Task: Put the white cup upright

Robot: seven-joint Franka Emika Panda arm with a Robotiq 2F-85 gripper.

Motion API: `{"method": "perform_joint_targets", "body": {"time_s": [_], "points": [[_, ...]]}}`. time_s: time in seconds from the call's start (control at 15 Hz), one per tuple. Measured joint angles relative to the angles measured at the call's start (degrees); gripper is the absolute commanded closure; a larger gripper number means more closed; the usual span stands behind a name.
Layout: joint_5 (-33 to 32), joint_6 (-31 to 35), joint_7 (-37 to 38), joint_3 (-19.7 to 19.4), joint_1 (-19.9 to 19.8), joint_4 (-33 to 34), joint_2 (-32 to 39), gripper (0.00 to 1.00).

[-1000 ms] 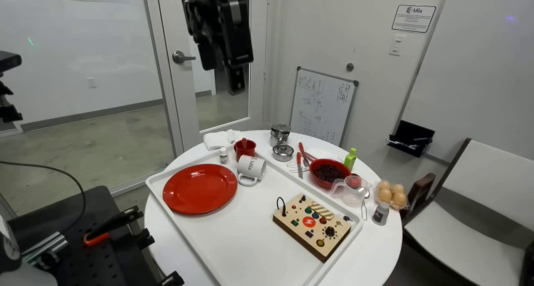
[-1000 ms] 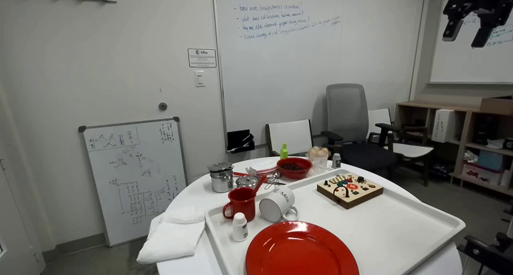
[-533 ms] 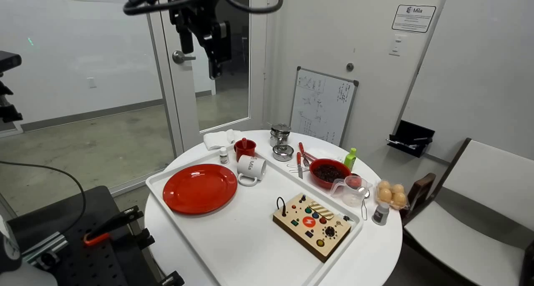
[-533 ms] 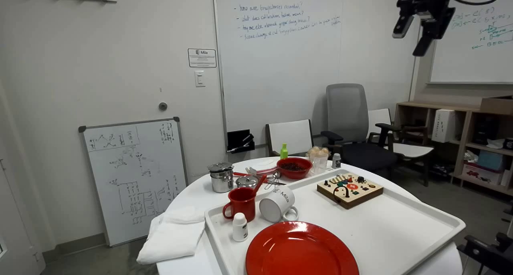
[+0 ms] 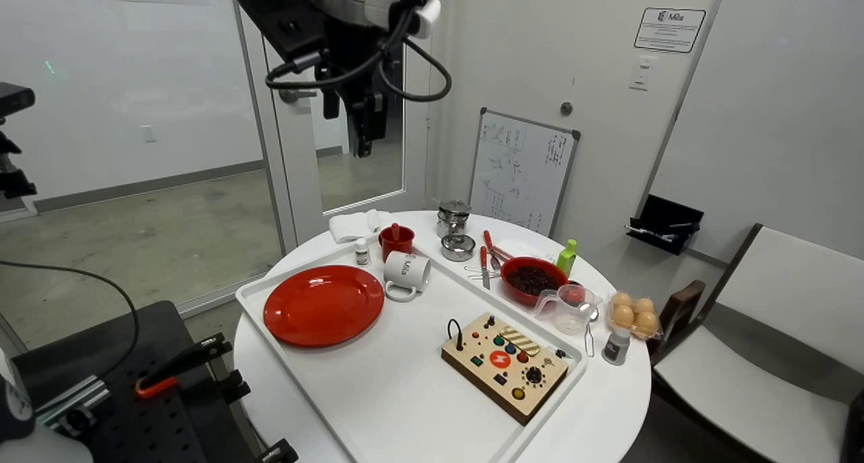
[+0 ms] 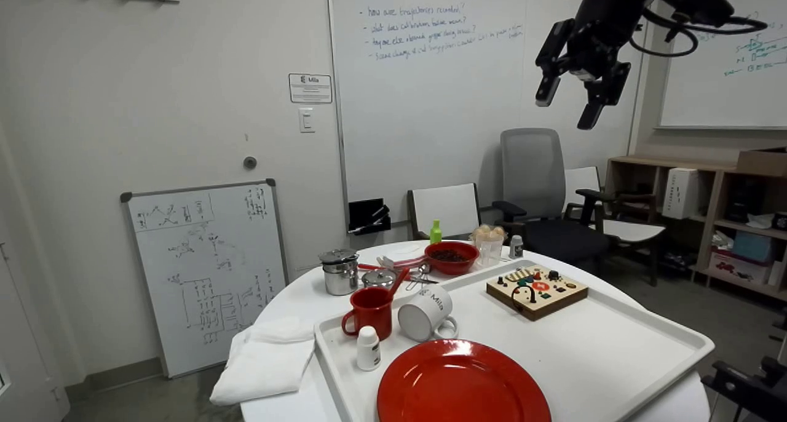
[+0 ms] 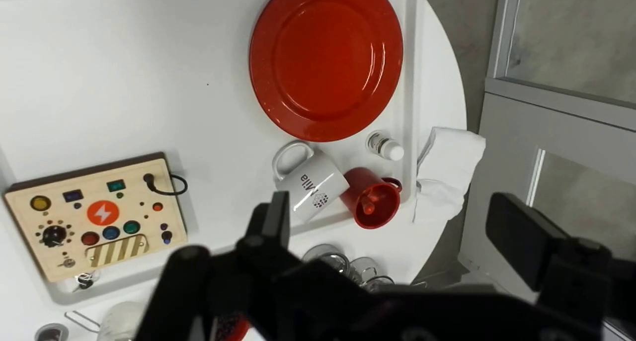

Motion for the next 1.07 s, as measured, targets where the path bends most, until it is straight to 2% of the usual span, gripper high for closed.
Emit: {"method": "perform_joint_targets", "body": {"time_s": [0.33,0.47,0.6,0.87,1.07], "points": [[0.1,0.0,0.3,0.4,-0.4,1.2,1.7,0.0],[1.8,-0.4,-1.7,0.4,-0.5,1.2,2.1,0.0],[7.6,-0.8,-8.7,-0.6,0.0,1.6,3.9,0.0],[19.3,-4.0,-25.8,-5.3,3.3,5.8,12.0,0.0],[24.9,-11.2,-35.7,-4.2,0.8,11.7,20.7,0.0]]}}
